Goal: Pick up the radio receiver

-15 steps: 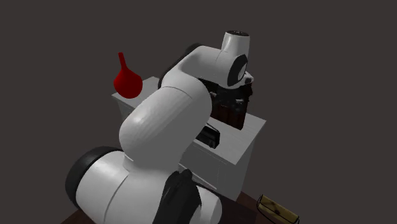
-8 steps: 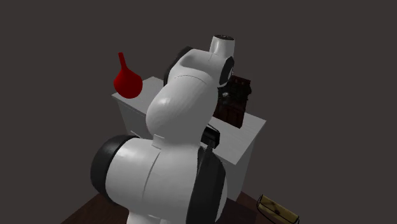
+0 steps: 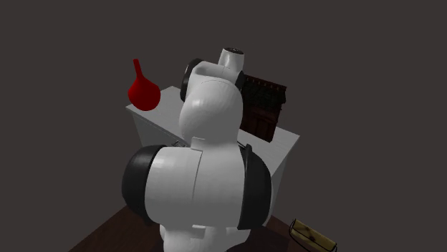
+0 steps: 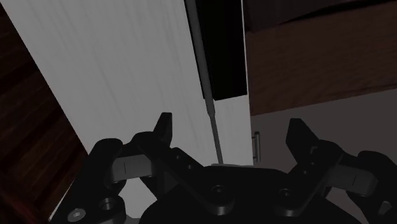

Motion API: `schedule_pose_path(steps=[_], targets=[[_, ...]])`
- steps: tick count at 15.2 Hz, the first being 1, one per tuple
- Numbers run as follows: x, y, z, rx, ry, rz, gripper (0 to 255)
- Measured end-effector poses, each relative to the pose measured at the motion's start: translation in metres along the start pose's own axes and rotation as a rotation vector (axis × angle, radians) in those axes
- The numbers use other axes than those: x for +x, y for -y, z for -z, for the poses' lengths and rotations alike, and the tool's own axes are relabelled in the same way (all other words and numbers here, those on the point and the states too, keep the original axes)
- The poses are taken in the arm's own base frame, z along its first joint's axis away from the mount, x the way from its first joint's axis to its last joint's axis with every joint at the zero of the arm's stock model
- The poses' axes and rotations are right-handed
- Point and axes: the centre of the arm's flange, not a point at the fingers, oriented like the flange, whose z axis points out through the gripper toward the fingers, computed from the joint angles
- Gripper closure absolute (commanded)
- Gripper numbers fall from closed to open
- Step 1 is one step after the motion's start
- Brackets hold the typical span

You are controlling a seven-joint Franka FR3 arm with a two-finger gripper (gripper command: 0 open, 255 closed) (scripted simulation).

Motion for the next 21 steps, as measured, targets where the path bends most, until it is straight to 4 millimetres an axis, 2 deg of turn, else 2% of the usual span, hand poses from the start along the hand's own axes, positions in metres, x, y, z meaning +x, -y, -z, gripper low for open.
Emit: schedule_pose_path(steps=[6,7,17,21], targets=[[-0.005,-0.002,-0.03,0.004,0.0,0.02,0],[-0.005,-0.002,-0.032,0.004,0.0,0.02,255],[-0.006,-0.003,-0.033,0.003,-0.002,0.021,255],[-0.005,-0.001,-0.019,0.003,-0.001,0.02,255]])
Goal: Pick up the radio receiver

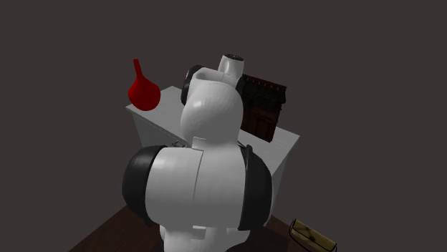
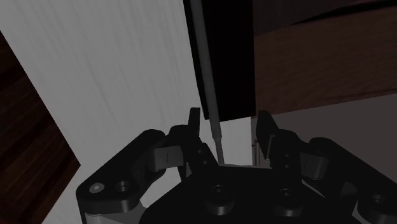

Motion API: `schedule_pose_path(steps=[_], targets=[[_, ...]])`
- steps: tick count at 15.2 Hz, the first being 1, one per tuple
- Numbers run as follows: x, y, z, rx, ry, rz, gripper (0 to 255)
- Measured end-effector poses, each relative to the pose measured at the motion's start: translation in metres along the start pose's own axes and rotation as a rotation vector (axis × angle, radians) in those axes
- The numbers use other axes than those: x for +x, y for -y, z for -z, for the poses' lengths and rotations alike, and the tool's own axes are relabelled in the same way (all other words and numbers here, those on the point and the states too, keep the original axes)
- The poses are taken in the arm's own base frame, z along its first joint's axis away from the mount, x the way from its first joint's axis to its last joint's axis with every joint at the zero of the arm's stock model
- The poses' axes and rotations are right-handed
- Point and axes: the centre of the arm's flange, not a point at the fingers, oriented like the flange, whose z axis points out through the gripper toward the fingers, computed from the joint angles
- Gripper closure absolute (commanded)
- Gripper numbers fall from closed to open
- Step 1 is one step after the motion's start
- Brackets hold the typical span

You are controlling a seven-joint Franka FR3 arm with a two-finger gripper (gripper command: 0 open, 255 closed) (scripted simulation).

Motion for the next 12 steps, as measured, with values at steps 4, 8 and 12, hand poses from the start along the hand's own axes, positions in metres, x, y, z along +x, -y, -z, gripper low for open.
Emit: schedule_pose_path(steps=[4,8,12], targets=[[0.005,0.002,0.02,0.0,0.0,0.0,255],[0.01,0.005,0.041,0.0,0.0,0.0,255],[0.013,0.006,0.059,0.0,0.0,0.0,255]])
